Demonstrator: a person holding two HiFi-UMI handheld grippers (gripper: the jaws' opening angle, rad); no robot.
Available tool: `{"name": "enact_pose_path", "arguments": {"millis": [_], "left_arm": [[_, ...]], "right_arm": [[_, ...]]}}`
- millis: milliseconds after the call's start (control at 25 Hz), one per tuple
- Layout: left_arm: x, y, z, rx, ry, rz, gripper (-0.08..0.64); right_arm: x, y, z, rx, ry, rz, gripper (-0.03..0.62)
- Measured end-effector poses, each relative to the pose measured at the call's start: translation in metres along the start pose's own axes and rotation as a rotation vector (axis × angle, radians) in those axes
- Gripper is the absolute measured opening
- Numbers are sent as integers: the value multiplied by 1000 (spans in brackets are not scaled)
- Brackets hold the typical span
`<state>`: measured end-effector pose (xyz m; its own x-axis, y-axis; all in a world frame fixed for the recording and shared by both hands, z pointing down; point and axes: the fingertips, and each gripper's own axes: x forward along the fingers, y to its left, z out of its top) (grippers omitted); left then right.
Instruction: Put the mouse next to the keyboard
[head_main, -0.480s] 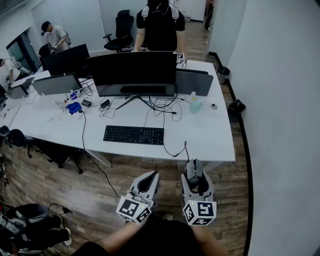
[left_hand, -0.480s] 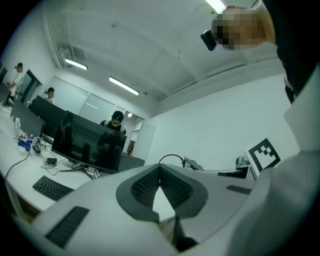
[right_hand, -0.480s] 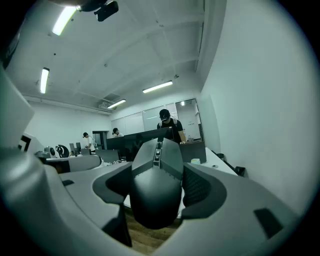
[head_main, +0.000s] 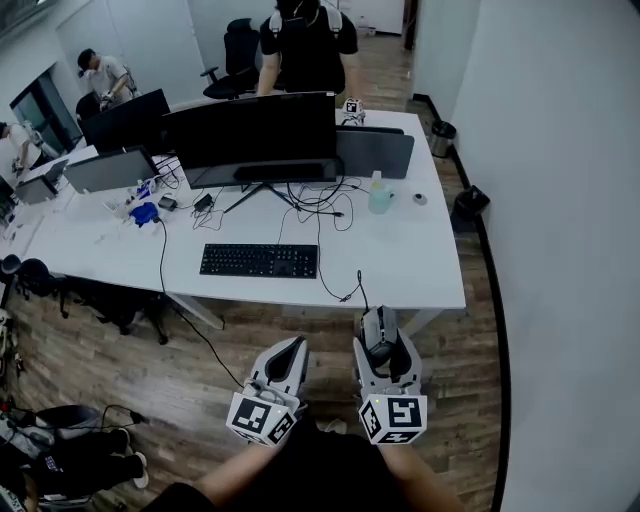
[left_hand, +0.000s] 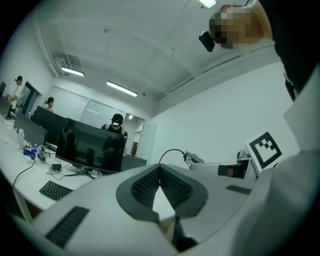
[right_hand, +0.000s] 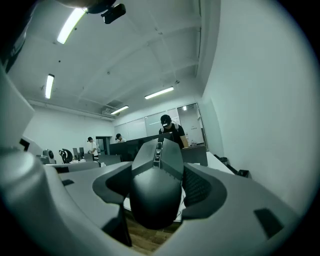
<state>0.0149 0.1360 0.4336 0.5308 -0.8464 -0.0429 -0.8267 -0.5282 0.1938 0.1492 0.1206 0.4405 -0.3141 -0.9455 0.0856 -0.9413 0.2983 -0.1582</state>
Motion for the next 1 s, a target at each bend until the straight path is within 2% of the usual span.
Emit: {"name": "enact_pose_path", "arguments": {"millis": [200,360,480,640,1000], "left_arm": [[3,14,-14,-60,39,3,11],[17,29,-17,-36,48,14,11],[36,42,-9,-6,28,9,11],[61,68,4,-47,-32,8,11],[114,130,-5,-37,11,-36,11]], "right_arm": [[5,-8,-2,21,11,-6,308],[20,-12,-4,13,26,-7,308],[40,-13,-3,10,35,-8,308],[74,-12,-7,4,61,10,308],[151,-14,-11,40,120,-76,308]]}}
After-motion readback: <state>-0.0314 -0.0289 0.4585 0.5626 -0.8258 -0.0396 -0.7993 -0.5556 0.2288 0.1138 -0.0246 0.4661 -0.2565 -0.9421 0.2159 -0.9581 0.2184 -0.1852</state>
